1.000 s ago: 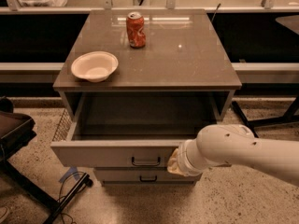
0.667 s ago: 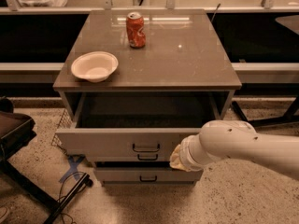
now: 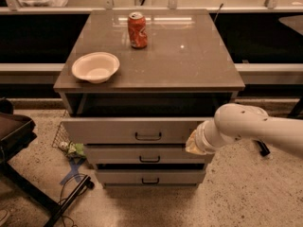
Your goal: Close top drawer
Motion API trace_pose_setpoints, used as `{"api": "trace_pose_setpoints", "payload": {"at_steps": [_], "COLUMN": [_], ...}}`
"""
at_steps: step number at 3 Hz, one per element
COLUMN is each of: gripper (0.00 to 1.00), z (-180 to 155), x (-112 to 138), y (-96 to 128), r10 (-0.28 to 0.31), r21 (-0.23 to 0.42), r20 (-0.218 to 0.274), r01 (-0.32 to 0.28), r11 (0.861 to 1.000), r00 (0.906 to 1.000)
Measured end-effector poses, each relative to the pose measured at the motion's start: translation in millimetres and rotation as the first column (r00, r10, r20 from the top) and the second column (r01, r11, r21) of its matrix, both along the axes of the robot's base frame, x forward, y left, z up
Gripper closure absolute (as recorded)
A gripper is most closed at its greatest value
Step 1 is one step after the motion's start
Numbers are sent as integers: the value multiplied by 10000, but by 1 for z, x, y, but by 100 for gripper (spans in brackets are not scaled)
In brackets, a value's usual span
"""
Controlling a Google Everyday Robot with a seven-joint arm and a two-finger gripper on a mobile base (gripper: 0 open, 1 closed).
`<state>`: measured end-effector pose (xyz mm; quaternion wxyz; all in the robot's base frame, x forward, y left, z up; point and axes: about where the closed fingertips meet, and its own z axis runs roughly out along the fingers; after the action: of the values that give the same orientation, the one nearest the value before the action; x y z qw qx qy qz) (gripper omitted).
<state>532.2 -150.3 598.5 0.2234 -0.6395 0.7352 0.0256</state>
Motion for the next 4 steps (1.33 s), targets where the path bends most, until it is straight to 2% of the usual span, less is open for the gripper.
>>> {"api": "trace_pose_setpoints", "payload": {"at_steps": [2, 3, 4], "gripper": [100, 100, 100], "z": [8, 8, 14], "x": [55, 55, 76], "y": [-37, -37, -49], "r10": [-496, -496, -575], "r21": [-203, -203, -330], "r20": [138, 138, 213], "r01": [498, 498, 582], "r11": [9986, 9986, 9978], "r00": [9987, 9987, 9981]}}
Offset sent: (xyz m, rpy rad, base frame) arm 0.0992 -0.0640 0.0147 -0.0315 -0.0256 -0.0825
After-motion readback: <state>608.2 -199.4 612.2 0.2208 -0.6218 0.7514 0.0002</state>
